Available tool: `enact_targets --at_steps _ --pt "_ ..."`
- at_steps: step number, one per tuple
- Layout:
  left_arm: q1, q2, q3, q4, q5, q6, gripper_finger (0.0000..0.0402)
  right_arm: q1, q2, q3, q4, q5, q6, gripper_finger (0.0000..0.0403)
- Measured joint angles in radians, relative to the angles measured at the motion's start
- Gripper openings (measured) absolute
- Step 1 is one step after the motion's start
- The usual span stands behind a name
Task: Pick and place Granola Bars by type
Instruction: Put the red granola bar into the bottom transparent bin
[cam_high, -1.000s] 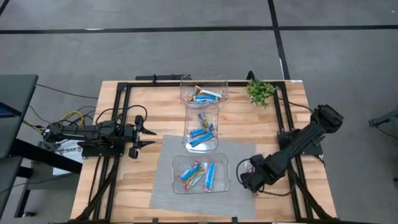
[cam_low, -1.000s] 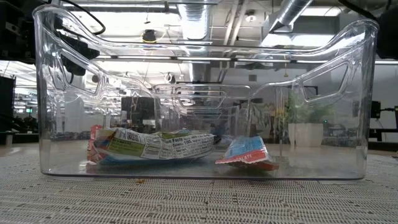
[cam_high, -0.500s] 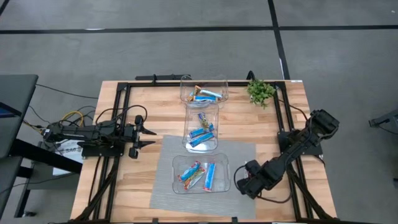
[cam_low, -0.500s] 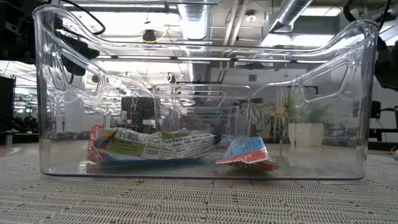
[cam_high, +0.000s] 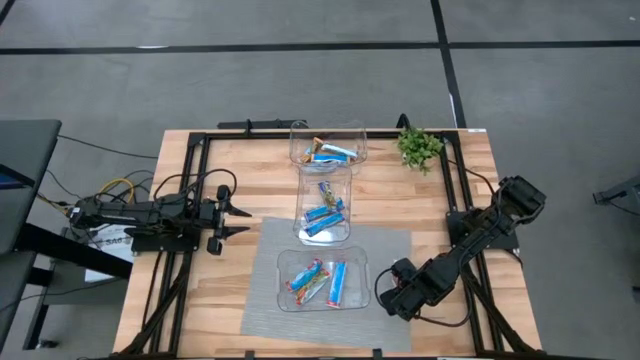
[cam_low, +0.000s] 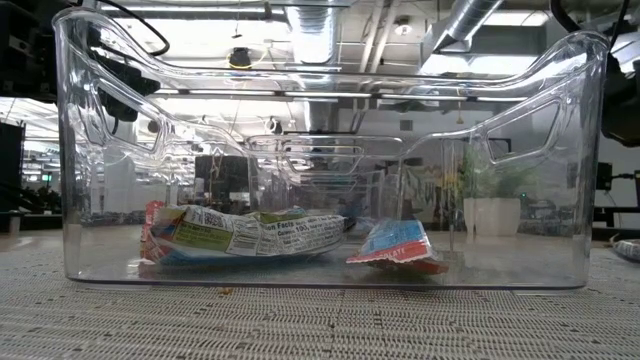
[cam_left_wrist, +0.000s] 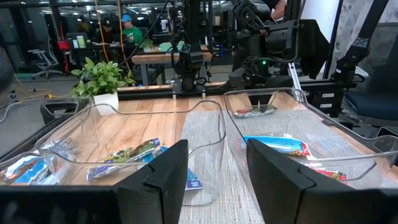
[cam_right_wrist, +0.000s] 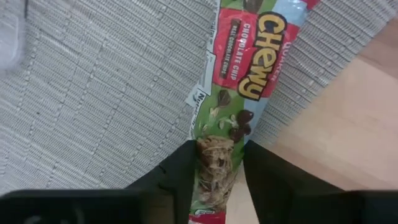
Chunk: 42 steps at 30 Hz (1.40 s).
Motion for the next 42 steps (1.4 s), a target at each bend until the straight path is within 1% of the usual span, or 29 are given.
enact_targets --at_steps 7,12,16,23,27,32,39,42 --pt "0.000 0.000 0.000 0.000 0.000 0.000 0.0158 0.000 0.000 0.000 0.022 0.000 0.000 0.0074" --pt "0.000 0.000 0.000 0.000 0.000 0.006 0.0158 -0.001 -0.028 0.000 0.046 0.007 -0.008 0.0063" --pt "0.000 0.000 0.000 0.000 0.000 0.000 0.0158 -0.001 -0.076 0.000 0.069 0.073 -0.009 0.0062" --pt "0.000 0.000 0.000 0.000 0.000 0.000 0.0158 -0.015 -0.207 0.000 0.079 0.266 -0.038 0.0062" --pt "0.000 0.000 0.000 0.000 -0.001 0.006 0.0158 -0.039 -0.292 0.000 0.082 0.334 -0.094 0.0062" --pt "0.000 0.000 0.000 0.000 -0.001 0.000 0.0158 -0.068 -0.385 0.000 0.111 0.343 -0.185 0.0062" --pt "0.000 0.000 0.000 0.000 -0.001 0.005 0.0158 -0.076 -0.477 0.001 0.333 0.464 -0.392 0.0062" --pt "0.000 0.000 0.000 0.000 0.000 0.009 0.0158 -0.094 -0.484 0.001 0.395 0.467 -0.484 0.0062"
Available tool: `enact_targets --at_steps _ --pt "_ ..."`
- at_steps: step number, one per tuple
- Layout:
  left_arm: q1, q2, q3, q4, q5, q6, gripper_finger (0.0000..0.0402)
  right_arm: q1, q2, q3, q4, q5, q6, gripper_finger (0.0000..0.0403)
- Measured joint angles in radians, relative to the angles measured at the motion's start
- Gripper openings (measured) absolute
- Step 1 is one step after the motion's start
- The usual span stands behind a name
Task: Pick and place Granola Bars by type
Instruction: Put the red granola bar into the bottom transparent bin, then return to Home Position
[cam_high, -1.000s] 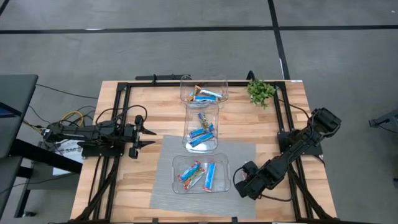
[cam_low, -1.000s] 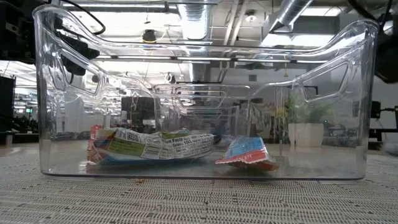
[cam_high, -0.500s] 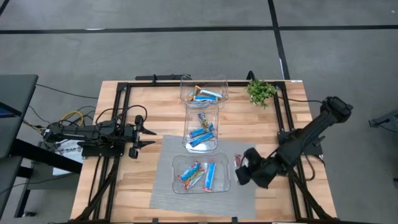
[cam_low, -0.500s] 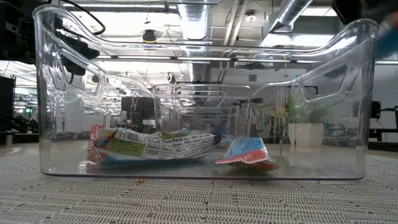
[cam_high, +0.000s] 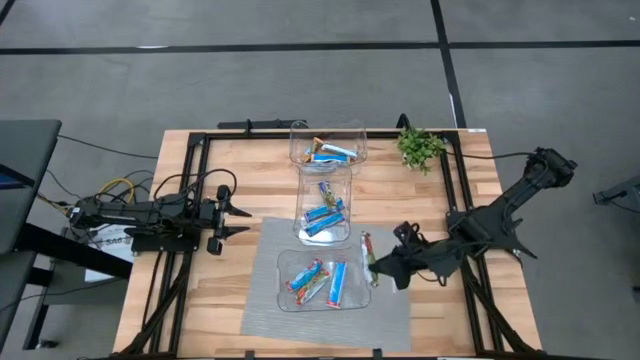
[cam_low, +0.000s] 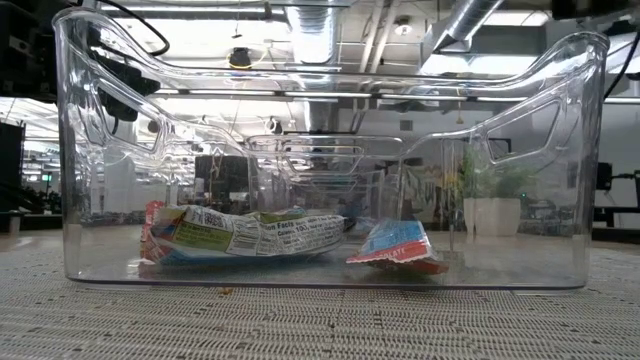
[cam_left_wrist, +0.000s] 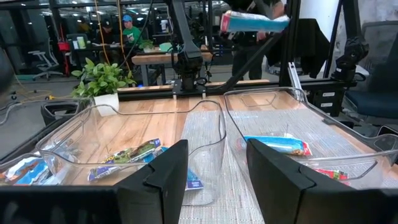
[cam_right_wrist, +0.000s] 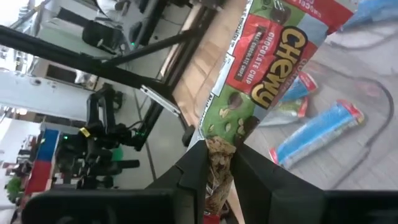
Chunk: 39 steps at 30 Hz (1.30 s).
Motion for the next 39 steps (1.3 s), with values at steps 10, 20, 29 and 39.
enact_targets --at_steps 10,20,29,39 --pt "0.000 0.000 0.000 0.000 0.000 -0.005 0.0158 -0.124 0.152 0.057 0.085 -0.182 -0.151 0.0062" --pt "0.000 0.000 0.000 0.000 0.001 -0.008 0.0158 -0.224 0.425 0.298 0.084 -0.447 -0.352 0.0062" --pt "0.000 0.000 0.000 0.000 0.001 -0.003 0.0158 -0.271 0.530 0.402 0.076 -0.550 -0.430 0.0062" --pt "0.000 0.000 0.000 0.000 0.001 -0.012 0.0158 -0.278 0.531 0.381 -0.185 -0.441 -0.486 0.0062"
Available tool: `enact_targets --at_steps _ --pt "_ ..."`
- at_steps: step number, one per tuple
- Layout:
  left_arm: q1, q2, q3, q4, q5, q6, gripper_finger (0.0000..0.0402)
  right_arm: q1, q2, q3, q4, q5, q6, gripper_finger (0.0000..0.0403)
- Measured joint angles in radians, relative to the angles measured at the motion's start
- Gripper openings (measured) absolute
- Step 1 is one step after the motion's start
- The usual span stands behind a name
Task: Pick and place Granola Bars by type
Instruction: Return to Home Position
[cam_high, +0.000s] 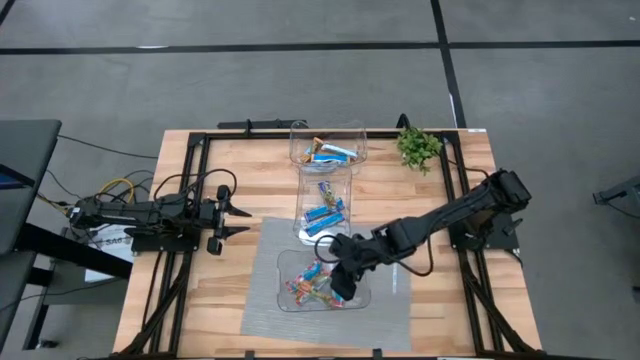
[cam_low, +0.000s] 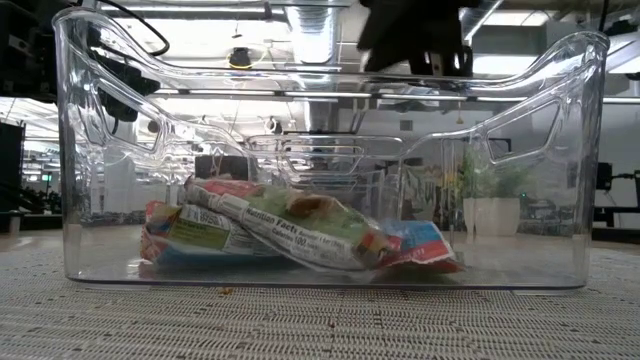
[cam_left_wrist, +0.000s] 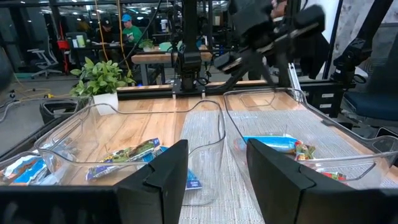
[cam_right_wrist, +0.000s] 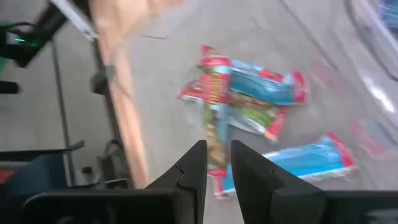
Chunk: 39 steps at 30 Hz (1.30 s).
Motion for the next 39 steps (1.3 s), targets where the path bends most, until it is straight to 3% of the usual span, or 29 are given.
enact_targets --at_steps 7,13,17,23,27,34,39 --pt "0.000 0.000 0.000 0.000 0.000 0.000 0.0158 -0.002 -0.001 -0.007 0.027 0.050 -0.020 0.0062" --pt "0.000 0.000 0.000 0.000 0.000 0.003 0.0158 0.007 -0.057 -0.006 0.061 0.170 -0.256 0.0062" --pt "0.000 0.000 0.000 0.000 0.000 0.004 0.0158 -0.004 -0.142 -0.032 0.001 0.250 -0.381 0.0062" --pt "0.000 0.000 0.000 0.000 0.000 0.008 0.0158 0.024 -0.356 -0.232 0.145 0.382 -0.379 0.0062" --pt "0.000 0.000 0.000 0.000 0.000 0.003 0.0158 0.041 -0.509 -0.379 0.176 0.384 -0.418 0.0062" --pt "0.000 0.000 0.000 0.000 0.001 0.003 0.0158 0.080 -0.799 -0.632 0.272 0.363 -0.774 0.0062" --pt "0.000 0.000 0.000 0.000 0.001 0.008 0.0158 0.076 -0.985 -0.785 0.310 0.187 -0.864 0.0062"
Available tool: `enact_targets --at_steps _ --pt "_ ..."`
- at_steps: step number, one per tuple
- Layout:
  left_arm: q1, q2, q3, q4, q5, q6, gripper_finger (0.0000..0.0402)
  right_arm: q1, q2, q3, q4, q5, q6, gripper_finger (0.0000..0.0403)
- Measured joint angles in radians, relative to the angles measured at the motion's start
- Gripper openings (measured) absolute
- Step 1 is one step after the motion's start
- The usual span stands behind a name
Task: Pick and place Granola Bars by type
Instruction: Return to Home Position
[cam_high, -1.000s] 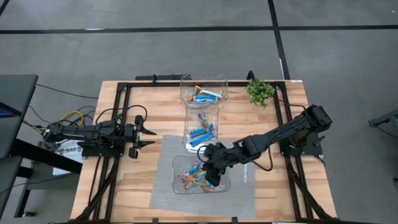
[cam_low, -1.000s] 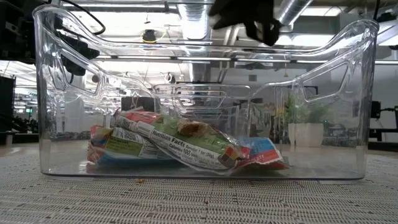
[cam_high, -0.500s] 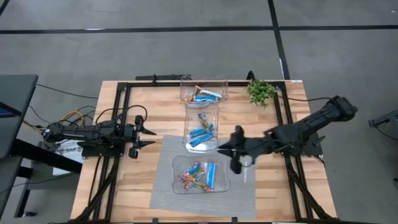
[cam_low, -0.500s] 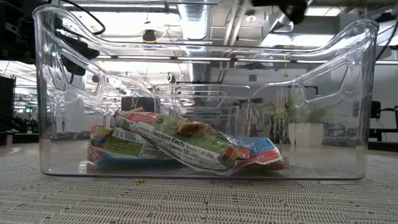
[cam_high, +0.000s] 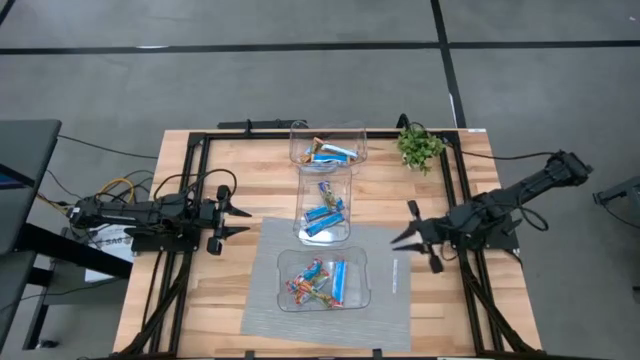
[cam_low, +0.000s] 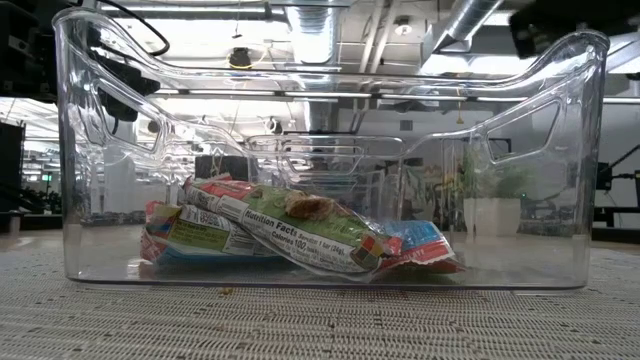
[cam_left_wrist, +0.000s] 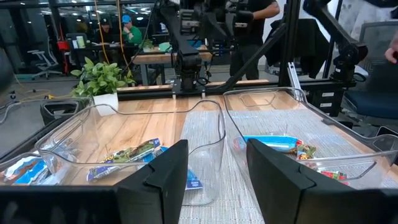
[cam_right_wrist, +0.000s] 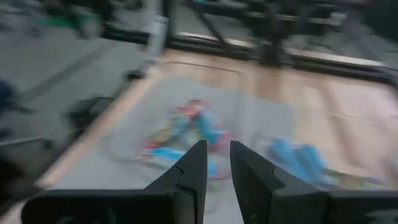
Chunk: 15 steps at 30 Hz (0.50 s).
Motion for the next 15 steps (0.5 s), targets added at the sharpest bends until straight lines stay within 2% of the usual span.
enact_targets --at_steps 3,7,15 --pt "0.000 0.000 0.000 0.000 0.000 0.001 0.0158 -0.004 -0.092 -0.084 0.018 -0.127 0.001 0.0062" --pt "0.000 0.000 0.000 0.000 0.000 0.002 0.0158 -0.008 -0.185 -0.188 0.083 -0.232 0.075 0.0062" --pt "0.000 0.000 0.000 0.000 0.000 -0.002 0.0158 -0.013 -0.330 -0.354 0.226 -0.260 0.133 0.0062"
